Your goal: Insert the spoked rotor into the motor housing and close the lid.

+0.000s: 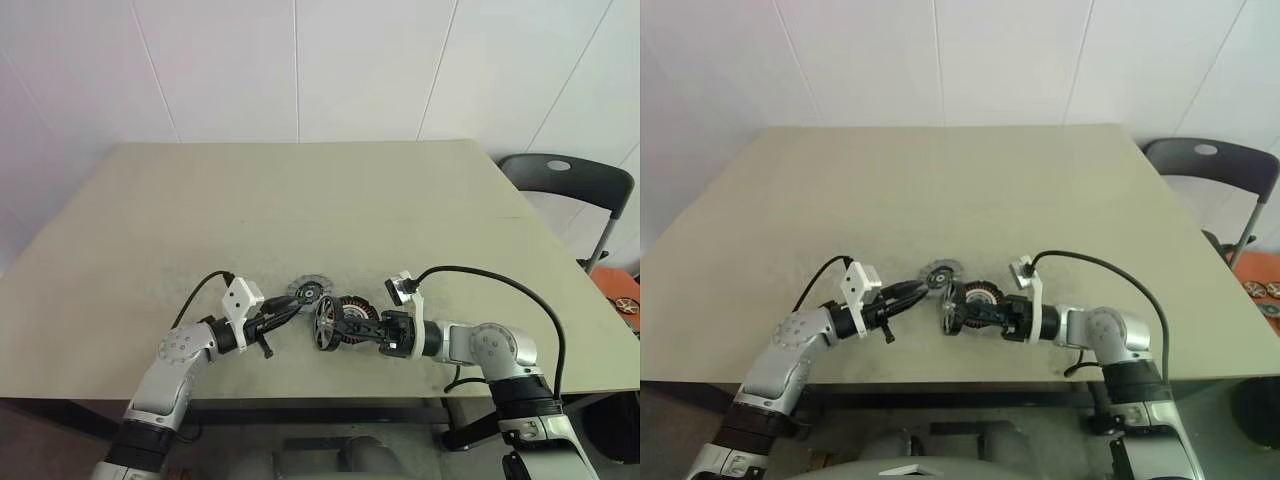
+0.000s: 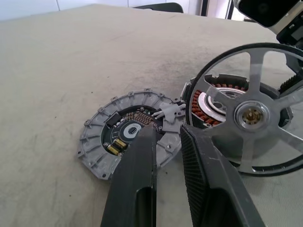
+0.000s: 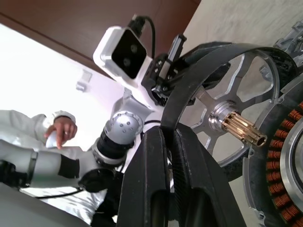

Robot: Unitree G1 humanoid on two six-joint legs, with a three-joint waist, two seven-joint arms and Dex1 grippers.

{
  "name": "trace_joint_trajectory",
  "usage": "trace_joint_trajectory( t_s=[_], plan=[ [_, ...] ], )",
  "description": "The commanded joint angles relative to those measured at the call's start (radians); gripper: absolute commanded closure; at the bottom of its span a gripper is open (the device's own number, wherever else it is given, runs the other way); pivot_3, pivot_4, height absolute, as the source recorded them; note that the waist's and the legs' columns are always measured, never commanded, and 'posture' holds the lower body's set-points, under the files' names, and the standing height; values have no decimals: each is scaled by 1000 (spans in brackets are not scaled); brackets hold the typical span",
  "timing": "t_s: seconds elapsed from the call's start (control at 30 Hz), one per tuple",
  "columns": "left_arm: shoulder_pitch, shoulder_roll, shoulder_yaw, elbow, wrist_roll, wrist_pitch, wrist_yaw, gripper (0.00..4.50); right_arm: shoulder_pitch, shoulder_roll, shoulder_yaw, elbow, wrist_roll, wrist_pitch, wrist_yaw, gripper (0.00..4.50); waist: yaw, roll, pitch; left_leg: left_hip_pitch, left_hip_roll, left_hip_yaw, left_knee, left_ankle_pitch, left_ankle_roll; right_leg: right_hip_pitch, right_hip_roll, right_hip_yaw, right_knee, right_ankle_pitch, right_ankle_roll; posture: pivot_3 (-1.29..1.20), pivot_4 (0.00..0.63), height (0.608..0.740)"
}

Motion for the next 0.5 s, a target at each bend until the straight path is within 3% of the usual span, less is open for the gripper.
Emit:
trace_joint_trajectory(
  t_s=[0.03, 0.33, 0.5],
  plan=[
    [-13, -1, -3, -16, 1, -9, -3, 3576, -25, 32, -107, 25, 82, 34, -38, 4496, 2, 0, 0, 0, 0, 0, 0, 0, 0, 0, 0, 0, 0, 0, 0, 0, 0, 740],
    [-26, -2, -4, 13, 7, -18, -4, 3576, -66, 180, -283, 101, 207, 105, -231, 4496, -1, 1, 1, 0, 0, 0, -1, 0, 0, -1, 1, 0, 0, 1, -1, 0, 0, 740],
    [-19, -3, -6, 19, 15, -29, -4, 3576, -40, 199, -225, 69, 155, 123, -276, 4496, -1, 1, 1, -1, 1, 0, -1, 0, 0, -2, 1, 0, 0, 2, -2, 0, 0, 740]
  ],
)
